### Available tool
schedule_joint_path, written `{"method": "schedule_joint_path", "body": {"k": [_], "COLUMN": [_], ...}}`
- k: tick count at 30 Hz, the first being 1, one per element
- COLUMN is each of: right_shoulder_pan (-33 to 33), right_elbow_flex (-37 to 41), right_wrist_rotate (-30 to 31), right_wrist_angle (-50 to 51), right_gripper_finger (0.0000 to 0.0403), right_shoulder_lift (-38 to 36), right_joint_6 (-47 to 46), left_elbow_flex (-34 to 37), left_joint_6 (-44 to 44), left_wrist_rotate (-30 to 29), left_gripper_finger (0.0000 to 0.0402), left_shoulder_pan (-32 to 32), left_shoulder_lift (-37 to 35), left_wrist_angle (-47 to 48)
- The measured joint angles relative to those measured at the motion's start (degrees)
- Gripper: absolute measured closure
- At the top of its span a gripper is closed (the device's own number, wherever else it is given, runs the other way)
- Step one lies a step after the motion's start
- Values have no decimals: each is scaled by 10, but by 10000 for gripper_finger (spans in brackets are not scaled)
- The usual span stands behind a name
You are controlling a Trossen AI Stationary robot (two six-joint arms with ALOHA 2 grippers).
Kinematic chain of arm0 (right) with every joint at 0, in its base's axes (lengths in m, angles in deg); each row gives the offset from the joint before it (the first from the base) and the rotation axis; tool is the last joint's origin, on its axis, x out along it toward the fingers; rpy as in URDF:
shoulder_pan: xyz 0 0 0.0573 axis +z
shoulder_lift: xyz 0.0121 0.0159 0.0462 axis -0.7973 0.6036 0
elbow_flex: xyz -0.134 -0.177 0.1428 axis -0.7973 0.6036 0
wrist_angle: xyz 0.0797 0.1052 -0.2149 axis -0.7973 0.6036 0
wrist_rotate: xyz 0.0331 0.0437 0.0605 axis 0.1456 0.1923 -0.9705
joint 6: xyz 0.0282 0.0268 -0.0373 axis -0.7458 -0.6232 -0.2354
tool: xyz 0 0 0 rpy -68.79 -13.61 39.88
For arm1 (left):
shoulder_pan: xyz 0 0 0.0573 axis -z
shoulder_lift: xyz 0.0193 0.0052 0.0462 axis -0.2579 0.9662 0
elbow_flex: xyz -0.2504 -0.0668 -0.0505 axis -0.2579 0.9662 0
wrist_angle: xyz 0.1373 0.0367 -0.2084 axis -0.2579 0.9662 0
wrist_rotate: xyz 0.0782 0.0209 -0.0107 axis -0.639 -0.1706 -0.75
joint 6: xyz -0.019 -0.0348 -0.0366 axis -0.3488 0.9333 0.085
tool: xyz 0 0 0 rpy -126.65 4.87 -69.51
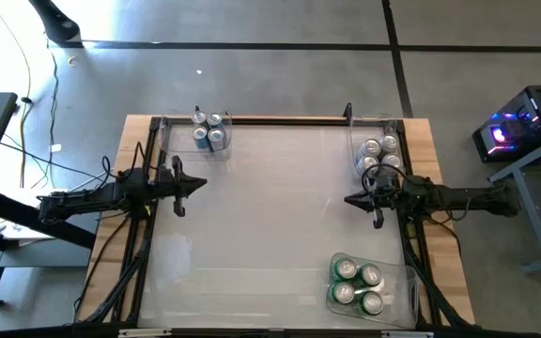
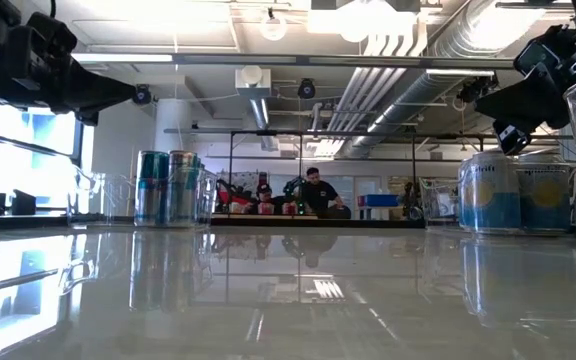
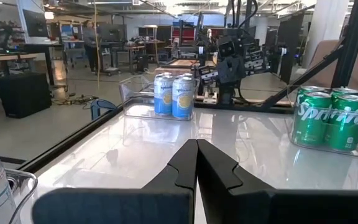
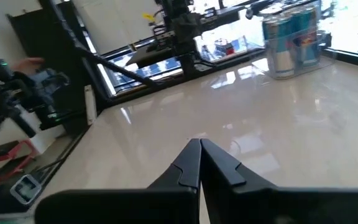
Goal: Sort soda cans
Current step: Return to Home Position
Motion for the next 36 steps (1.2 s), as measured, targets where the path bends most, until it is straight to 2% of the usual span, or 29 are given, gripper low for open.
{"method": "schedule_joint_path", "body": {"k": [12, 17, 36], "right_shoulder_pan": [49, 61, 62], "right_elbow_flex": [0, 0, 0], "right_wrist_rotate": [-2, -2, -2], "right_wrist_angle": [-1, -2, -2], "right_gripper_finger": [403, 403, 403], "right_shoulder_lift": [-12, -23, -22], "right_joint_6": [0, 0, 0], "left_elbow_flex": [0, 0, 0], "left_joint_6": [0, 0, 0], "left_wrist_rotate": [-1, -1, -1], "left_gripper_finger": [401, 401, 401], "left_shoulder_pan": [38, 36, 47], "left_shoulder_lift": [-3, -3, -3], "left_wrist_angle": [-17, -14, -15]}}
